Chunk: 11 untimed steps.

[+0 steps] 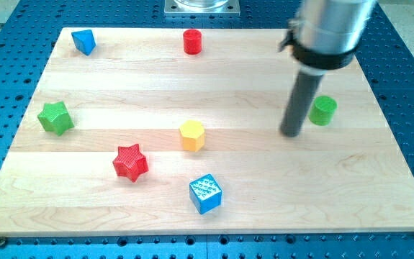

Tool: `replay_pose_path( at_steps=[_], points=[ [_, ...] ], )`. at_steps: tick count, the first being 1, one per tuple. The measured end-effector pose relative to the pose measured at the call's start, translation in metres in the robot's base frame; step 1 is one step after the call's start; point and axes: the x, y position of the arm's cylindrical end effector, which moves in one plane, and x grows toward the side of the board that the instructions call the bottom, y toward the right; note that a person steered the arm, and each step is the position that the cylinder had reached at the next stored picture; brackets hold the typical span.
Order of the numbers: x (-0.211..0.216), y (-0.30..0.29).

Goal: Place the yellow hexagon at the bottom left corner

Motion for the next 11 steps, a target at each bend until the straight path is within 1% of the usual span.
replay_pose_path(
  at_steps=[1,3,4,5,6,7,8,9,10,11],
  points=[
    [0.018,-0.082],
    [-0.001,-0.187],
    [-0.037,-0.173],
    [-0.002,-0.249],
    [0.016,-0.294],
    [0.011,-0.285],
    [0.029,-0.271],
    [0.057,-0.289],
    [0.069,-0.264],
    [0.093,-0.303]
  ],
)
